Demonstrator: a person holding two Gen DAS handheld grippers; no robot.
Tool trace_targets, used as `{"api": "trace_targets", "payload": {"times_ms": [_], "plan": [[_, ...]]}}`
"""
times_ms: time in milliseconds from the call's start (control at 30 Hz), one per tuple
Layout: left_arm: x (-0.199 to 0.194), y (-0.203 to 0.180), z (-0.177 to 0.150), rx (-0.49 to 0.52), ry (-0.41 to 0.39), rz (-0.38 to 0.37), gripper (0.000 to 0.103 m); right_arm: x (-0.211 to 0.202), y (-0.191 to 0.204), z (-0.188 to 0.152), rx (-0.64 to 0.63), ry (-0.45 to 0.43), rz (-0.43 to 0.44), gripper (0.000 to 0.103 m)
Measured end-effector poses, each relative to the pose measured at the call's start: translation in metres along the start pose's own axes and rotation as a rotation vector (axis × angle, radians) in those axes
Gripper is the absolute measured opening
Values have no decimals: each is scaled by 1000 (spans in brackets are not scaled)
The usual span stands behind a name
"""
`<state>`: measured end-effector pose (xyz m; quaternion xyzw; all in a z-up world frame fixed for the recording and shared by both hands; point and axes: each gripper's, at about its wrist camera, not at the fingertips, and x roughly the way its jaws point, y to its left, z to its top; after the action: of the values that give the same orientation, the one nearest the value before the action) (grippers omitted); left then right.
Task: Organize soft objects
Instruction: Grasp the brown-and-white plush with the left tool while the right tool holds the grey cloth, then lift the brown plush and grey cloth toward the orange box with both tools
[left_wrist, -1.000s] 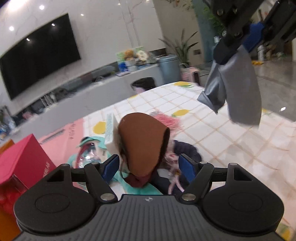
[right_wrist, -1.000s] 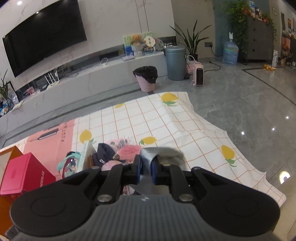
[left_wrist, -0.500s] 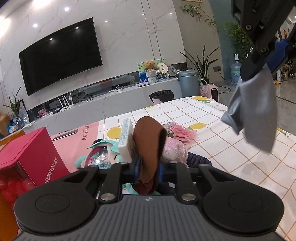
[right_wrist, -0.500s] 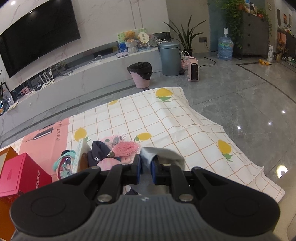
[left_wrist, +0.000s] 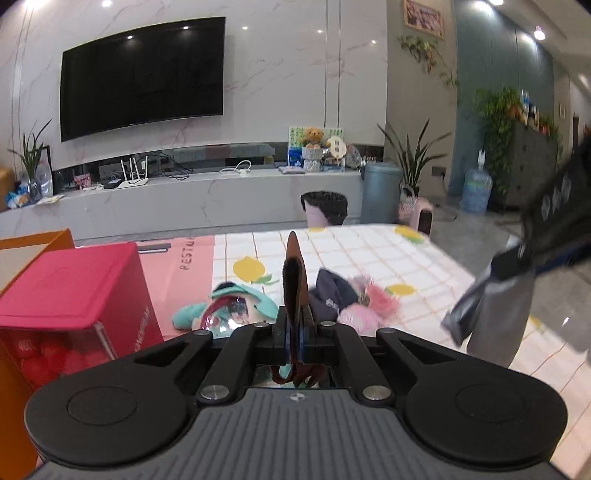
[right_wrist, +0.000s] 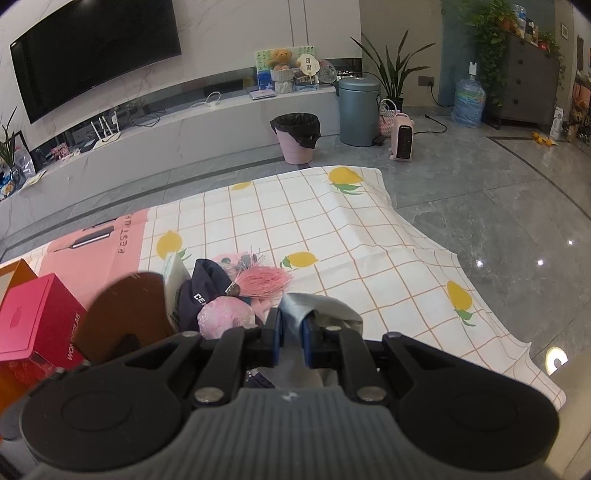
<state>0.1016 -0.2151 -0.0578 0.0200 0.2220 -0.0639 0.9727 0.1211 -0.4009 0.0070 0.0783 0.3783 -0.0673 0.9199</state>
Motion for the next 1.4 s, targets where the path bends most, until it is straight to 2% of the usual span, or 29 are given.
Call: {"api": "trace_targets", "payload": {"times_ms": [200,400,567,733,933,1033,1167,1267,1400], "plan": [[-19,22,17,-58,-16,-54,4,0,6,1,-21,-3,-12,11],[-22,38,24,-98,8,-45,5,-10,17,1,-62,-32,-18,11],[-28,60,33,-145,48,-47,5,-27,28,5,-73,-79,40,11],[-49,94,51,-210,11,-35,5,-41,47,8,-100,-120,108,10],[-69,135,73,-246,-14,51,5,-66,77,10,-151,-186,191,8],[-76,153,83,-251,-11,81,5,-83,101,7,-224,-220,167,9],[-90,178,99,-217,-15,112,5,-111,132,2,-287,-293,216,9],[-104,198,103,-195,-38,188,5,-131,149,2,-268,-360,240,9],[-117,224,100,-172,-60,276,5,-147,169,-3,-232,-401,348,10]]}}
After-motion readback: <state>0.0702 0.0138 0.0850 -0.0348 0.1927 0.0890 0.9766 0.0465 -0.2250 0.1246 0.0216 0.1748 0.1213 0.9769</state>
